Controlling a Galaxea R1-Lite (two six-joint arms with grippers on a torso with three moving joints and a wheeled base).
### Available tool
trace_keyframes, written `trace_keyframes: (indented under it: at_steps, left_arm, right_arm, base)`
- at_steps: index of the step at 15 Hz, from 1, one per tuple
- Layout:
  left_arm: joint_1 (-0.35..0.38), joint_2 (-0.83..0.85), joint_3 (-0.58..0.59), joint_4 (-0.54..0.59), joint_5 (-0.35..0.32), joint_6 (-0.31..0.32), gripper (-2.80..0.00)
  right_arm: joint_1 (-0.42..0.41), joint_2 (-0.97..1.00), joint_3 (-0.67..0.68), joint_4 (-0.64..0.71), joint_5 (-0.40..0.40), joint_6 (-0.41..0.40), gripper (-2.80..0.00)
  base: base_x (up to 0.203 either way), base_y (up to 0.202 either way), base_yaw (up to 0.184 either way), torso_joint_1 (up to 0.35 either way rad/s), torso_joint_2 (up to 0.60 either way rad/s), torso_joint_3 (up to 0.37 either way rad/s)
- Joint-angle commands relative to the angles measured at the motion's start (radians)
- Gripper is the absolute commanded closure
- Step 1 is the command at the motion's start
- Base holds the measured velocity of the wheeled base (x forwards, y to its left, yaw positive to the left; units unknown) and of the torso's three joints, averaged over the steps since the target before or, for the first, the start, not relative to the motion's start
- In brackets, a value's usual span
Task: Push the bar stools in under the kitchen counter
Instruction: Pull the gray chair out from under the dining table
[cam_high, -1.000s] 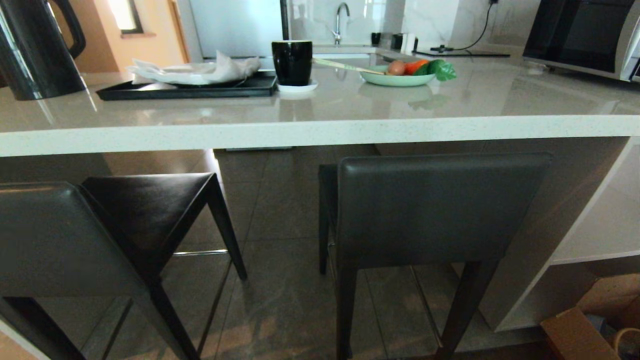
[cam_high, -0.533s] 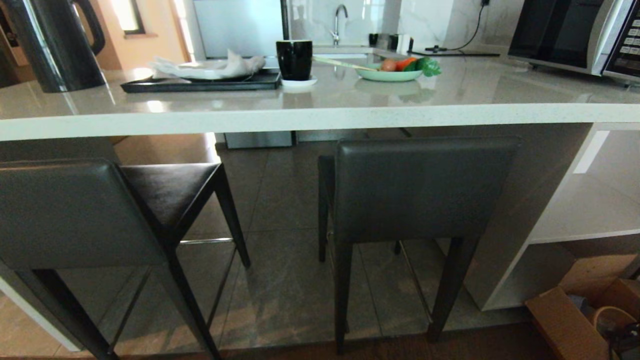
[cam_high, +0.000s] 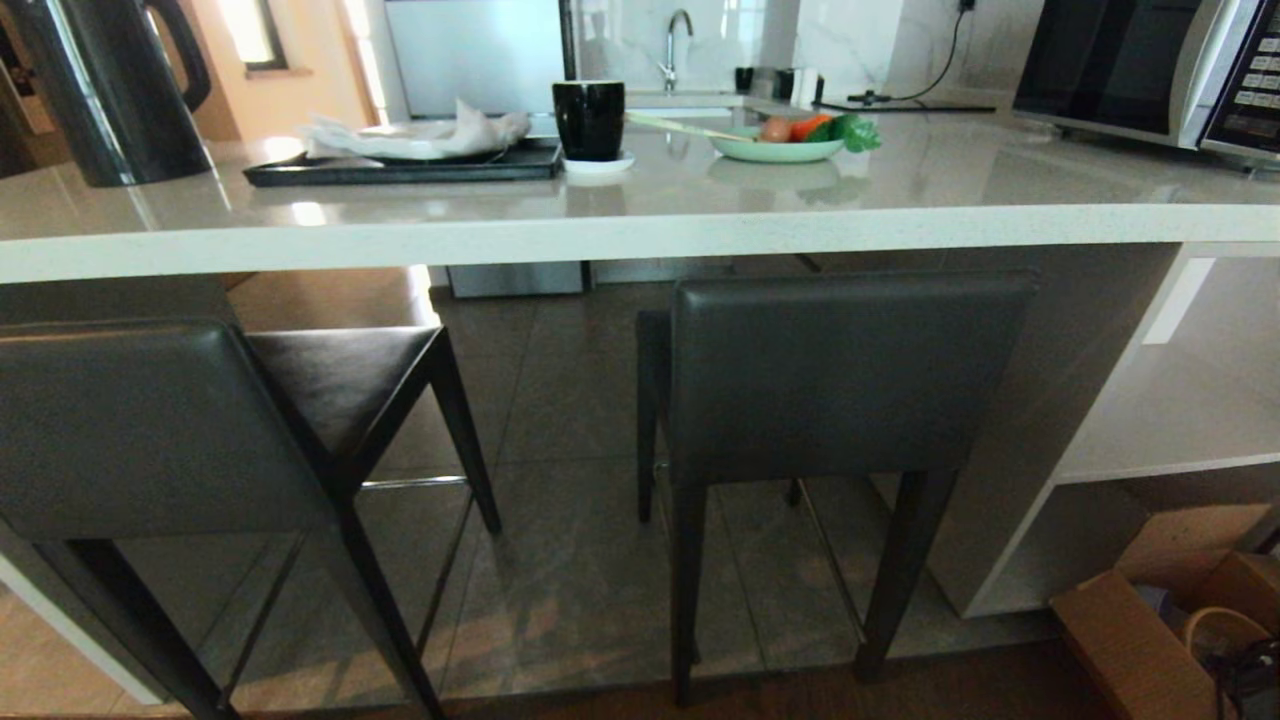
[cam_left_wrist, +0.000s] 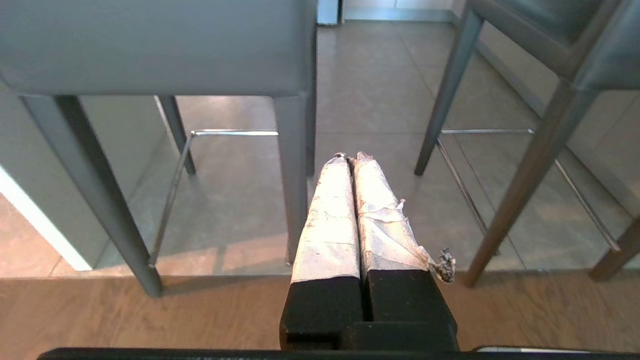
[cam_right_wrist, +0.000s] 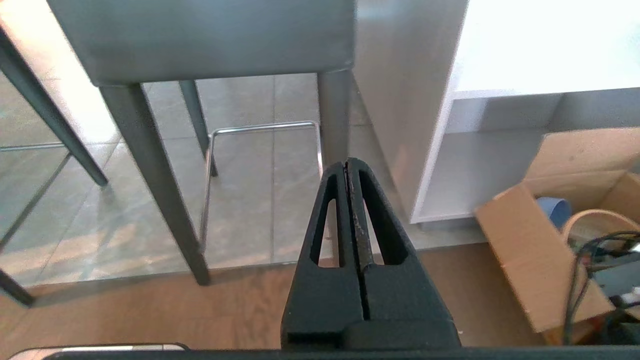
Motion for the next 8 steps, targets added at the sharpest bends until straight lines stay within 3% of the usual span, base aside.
trace_keyframes:
  at_steps: [1, 8]
  left_arm:
    - [0.000, 0.001, 0.000, 0.000, 0.000, -0.001, 0.00]
    - [0.000, 0.001, 0.000, 0.000, 0.000, -0.002, 0.00]
  right_arm:
    - [0.000, 0.000, 0.000, 0.000, 0.000, 0.000, 0.00]
    - [-0.001, 0.000, 0.000, 0.000, 0.000, 0.000, 0.00]
  base:
    - [0.004, 0.119, 0.000, 0.002, 0.00, -0.001]
    - [0.000, 0.194, -0.001, 0.001, 0.00, 0.002]
